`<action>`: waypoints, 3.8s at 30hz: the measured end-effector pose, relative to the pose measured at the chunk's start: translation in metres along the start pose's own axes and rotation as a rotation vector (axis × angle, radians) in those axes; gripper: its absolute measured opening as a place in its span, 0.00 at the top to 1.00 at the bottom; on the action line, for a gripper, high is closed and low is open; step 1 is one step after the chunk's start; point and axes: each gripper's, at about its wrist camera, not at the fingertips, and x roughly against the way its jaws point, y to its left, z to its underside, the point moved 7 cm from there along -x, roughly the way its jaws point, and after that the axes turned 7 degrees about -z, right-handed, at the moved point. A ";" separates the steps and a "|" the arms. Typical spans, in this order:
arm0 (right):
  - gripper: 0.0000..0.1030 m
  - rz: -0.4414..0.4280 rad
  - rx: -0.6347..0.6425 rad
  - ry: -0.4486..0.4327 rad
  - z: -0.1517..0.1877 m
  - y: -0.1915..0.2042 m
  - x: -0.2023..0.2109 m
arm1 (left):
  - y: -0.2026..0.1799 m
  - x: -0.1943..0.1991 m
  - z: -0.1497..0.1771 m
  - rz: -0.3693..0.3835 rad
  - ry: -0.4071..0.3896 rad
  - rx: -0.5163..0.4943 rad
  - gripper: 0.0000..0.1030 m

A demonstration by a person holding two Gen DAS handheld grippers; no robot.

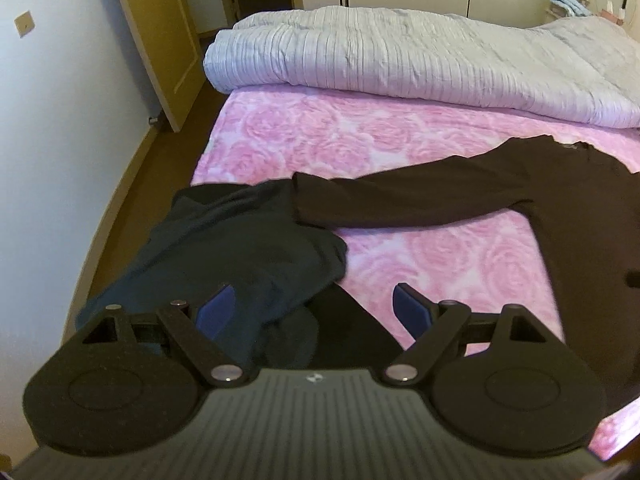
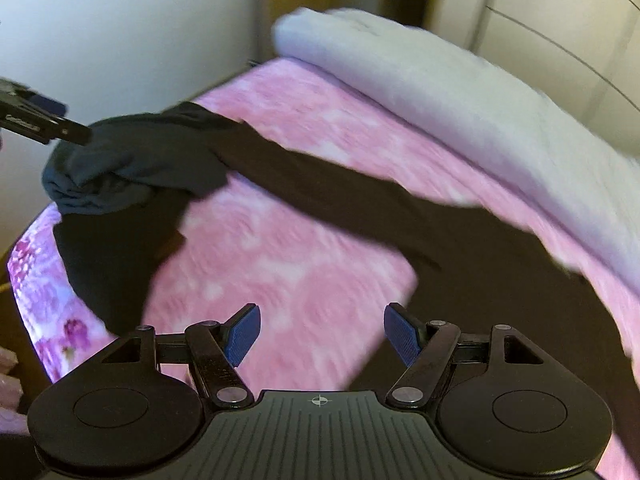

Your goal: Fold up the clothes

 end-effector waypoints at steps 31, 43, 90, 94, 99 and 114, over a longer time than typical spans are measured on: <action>0.56 -0.080 0.422 -0.031 -0.170 0.086 -0.379 | 0.082 -0.186 -0.023 0.055 -0.028 -0.003 0.19; 0.94 -0.062 0.158 -0.215 -0.197 0.031 -0.320 | 0.059 -0.172 -0.022 0.074 -0.047 -0.017 0.19; 0.93 0.335 -0.901 -0.268 0.328 -0.457 0.001 | -0.549 -0.169 -0.084 0.349 -0.052 -0.520 0.19; 0.93 0.407 -0.838 -0.315 0.314 -0.458 0.020 | -0.553 -0.178 -0.090 0.349 -0.047 -0.509 0.19; 0.93 0.383 -0.897 -0.216 0.335 -0.468 0.004 | -0.561 -0.192 -0.094 0.328 -0.065 -0.539 0.19; 0.60 0.303 -0.667 -0.203 0.220 -0.400 -0.024 | -0.564 -0.210 -0.094 0.311 -0.199 -0.465 0.92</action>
